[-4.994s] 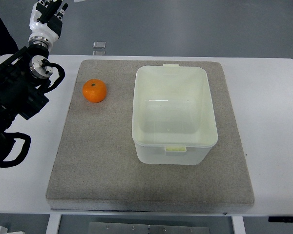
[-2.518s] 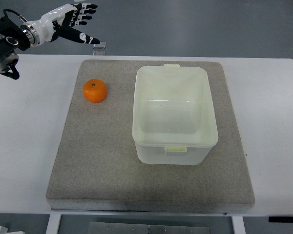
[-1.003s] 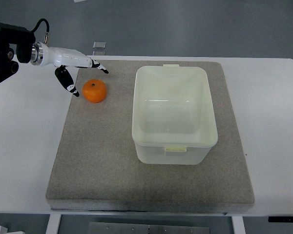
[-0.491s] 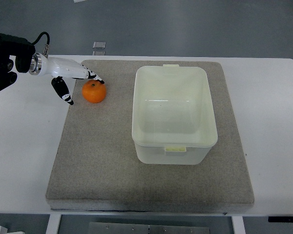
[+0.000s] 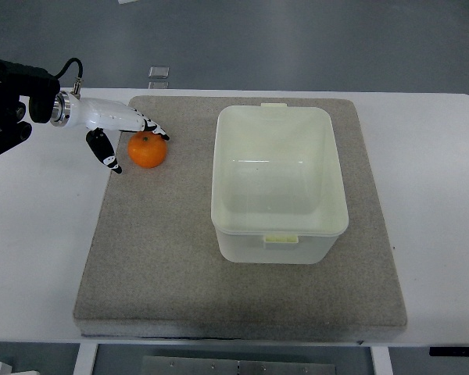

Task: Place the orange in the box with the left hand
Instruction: 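Lower the left hand around the orange and close its fingers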

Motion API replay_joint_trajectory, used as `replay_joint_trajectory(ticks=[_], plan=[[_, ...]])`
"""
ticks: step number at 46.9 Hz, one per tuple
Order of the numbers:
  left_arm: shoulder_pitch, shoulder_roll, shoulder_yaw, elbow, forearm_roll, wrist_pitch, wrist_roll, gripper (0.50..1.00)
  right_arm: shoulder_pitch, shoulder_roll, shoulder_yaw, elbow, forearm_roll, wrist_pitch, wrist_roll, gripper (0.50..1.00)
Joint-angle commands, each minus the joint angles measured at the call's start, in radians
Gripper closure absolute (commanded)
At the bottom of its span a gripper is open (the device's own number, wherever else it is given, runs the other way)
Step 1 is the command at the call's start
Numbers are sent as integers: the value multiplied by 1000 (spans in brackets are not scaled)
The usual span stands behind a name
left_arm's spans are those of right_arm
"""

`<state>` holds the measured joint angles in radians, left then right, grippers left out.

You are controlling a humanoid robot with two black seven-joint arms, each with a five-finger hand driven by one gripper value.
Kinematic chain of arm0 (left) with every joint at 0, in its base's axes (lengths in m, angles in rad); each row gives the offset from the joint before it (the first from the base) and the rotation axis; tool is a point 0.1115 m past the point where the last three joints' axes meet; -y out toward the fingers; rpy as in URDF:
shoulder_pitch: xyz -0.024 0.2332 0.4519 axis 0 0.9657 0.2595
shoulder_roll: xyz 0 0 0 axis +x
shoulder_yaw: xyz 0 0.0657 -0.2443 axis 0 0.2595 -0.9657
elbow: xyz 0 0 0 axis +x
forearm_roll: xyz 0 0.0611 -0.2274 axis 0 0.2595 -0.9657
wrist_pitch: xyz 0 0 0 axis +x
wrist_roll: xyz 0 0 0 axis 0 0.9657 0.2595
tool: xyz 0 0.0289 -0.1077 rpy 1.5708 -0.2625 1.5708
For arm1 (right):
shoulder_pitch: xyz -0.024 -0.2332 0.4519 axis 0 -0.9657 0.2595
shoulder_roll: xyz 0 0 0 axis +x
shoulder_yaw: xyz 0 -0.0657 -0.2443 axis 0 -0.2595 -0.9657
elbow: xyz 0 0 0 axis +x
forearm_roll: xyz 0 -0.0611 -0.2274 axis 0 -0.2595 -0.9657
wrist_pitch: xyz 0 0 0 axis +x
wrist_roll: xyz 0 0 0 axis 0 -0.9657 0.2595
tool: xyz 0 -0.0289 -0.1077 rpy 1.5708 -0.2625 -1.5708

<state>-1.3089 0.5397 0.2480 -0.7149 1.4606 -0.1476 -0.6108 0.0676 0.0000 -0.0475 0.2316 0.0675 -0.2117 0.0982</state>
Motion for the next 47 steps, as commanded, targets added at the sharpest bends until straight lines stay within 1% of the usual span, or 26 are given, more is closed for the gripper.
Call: replay_joint_trajectory(ticks=[1, 12, 23, 47], plan=[[22, -3, 1, 12, -2, 22, 0, 510, 0, 0, 0, 0, 0, 0, 0, 556], [28, -3, -1, 26, -9, 32, 0, 510, 0, 0, 0, 0, 0, 0, 0, 556], [30, -15, -24, 26, -43, 31, 0, 510, 0, 0, 0, 0, 0, 0, 0, 556], [33, -18, -15, 25, -29, 28, 0, 516, 0, 0, 0, 0, 0, 0, 0, 556]])
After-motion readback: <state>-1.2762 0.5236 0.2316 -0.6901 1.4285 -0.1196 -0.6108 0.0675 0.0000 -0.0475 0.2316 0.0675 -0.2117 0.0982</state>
